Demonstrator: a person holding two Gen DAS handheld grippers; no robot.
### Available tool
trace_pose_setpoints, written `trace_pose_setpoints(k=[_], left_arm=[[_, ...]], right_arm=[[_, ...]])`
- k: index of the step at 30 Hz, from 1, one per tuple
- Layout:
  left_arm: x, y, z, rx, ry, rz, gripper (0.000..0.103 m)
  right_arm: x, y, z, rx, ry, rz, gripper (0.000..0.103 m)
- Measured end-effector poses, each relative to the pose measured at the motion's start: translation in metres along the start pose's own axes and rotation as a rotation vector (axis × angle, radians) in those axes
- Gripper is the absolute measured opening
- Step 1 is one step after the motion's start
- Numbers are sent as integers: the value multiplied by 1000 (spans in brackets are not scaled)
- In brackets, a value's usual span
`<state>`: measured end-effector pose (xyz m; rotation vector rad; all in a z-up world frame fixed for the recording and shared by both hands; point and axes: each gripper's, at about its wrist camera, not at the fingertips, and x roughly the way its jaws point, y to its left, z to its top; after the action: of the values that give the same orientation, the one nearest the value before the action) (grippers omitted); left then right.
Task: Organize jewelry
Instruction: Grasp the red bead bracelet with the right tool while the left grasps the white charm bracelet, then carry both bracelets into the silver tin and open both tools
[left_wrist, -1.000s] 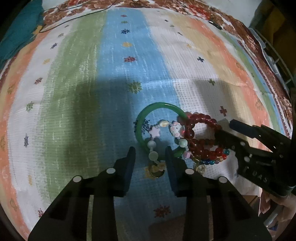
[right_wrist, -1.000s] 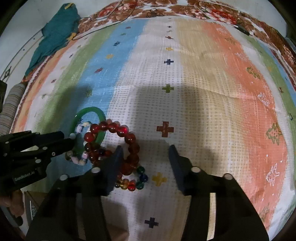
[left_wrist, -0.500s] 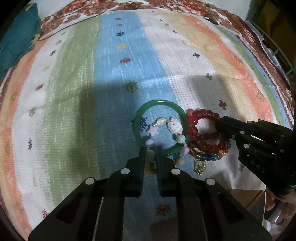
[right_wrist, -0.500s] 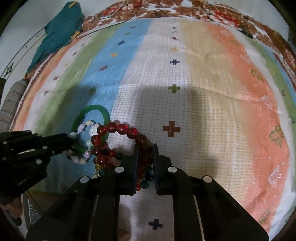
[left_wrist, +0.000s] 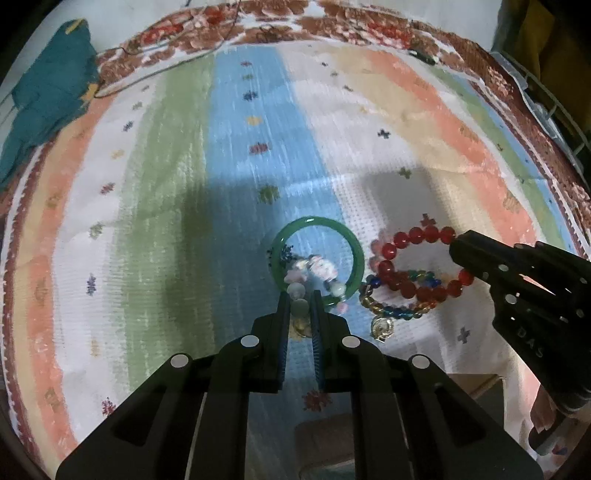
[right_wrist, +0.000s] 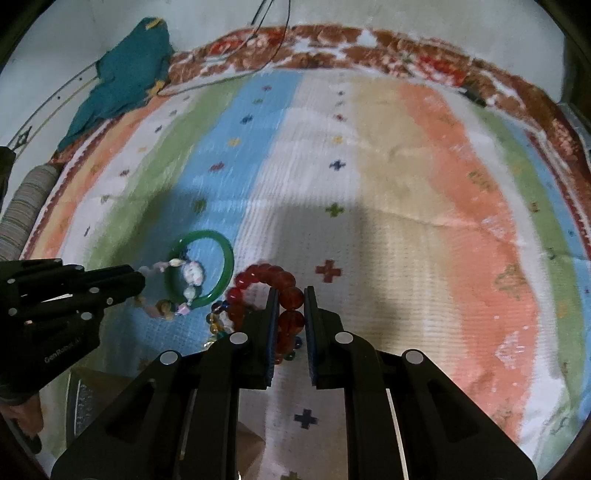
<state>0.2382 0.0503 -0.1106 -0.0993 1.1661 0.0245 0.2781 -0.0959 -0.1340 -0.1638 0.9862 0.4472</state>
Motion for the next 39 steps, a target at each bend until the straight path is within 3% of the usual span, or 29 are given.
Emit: trace_pose_setpoints(k=[15,39], left_arm=[[-48,-11,-1,1,-92,-17,11],[-117,-30,-33,12,-206,-87,11]], right_arm=[[-51,-3,-7,31,-87,-12,14],[-109,7,-23,33,-186,1,14]])
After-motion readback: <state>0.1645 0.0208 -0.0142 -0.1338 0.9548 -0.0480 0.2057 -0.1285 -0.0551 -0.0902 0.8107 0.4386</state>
